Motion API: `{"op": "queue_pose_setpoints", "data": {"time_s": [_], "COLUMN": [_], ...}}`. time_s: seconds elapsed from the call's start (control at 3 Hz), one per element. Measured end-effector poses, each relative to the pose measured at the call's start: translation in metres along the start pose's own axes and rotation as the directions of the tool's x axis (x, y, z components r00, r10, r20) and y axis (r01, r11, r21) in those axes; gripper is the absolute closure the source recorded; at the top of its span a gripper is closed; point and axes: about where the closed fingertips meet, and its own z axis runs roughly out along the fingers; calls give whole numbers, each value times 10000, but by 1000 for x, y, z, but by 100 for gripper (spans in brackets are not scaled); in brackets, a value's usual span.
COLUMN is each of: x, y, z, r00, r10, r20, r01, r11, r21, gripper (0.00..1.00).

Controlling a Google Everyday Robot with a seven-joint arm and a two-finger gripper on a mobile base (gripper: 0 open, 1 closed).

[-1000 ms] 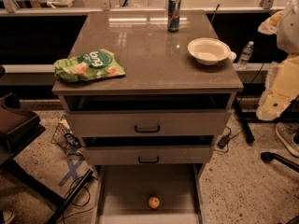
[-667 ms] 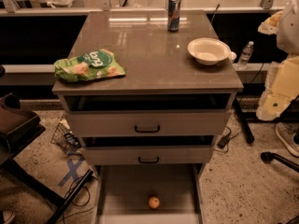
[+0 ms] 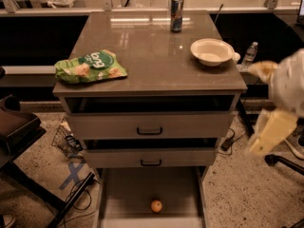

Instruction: Pick orange from bottom drawer and place on counter

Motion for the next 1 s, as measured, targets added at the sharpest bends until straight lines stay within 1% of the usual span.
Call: {"op": "queue_pose_setpoints", "data": {"time_s": [0.33,0.67,1.0], "x": [39,52,54], "y": [35,23,8], "z": [68,97,95], "r00": [9839,9711,9715], "r10": [439,-170,-952], "r20": [1734,2381,2171], "r01": [-469,-136,503], "r11": [9988,9919,9778], "r21": [134,1264,2035], "gripper": [0,0,0]}}
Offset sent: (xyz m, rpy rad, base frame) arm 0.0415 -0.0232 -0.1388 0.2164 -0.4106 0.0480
